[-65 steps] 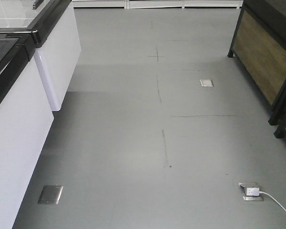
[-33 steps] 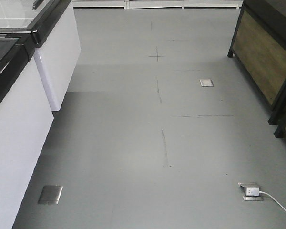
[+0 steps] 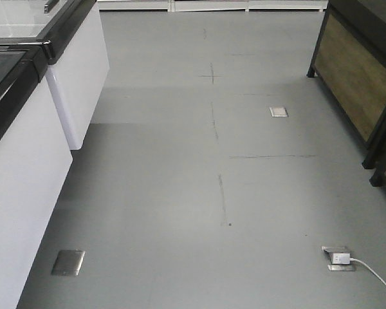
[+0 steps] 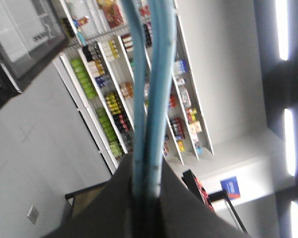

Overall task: Left arm holds basket, right arm returns cookies
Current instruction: 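Lift the light-blue basket by its handle with the left gripper, then swing the held basket in front of the robot with the left arm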

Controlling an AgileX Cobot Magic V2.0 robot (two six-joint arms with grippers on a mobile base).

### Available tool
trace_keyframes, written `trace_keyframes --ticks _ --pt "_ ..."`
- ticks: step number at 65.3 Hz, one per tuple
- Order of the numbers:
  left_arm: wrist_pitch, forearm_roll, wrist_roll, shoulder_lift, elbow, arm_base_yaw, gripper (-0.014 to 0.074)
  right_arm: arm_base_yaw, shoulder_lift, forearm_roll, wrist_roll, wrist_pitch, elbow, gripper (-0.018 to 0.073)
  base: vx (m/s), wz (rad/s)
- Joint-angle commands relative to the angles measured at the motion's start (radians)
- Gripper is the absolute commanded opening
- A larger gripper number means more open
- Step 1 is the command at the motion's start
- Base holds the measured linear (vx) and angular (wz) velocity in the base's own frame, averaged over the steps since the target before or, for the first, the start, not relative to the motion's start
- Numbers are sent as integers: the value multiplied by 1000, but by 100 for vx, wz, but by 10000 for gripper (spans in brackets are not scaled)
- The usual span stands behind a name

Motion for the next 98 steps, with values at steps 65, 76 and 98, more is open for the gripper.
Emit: trace_keyframes --ticks 65,76,98 --pt "106 128 197 -102 269 -950 -6 -4 -12 -4 -7 -76 18 -3 0 0" --pt "108 29 336 -136 472 -1042 -6 -4 -12 -4 -7 -76 18 -3 0 0" --pt "161 -150 496 -139 664 -1185 -6 -4 -12 -4 -7 -76 18 -3 0 0"
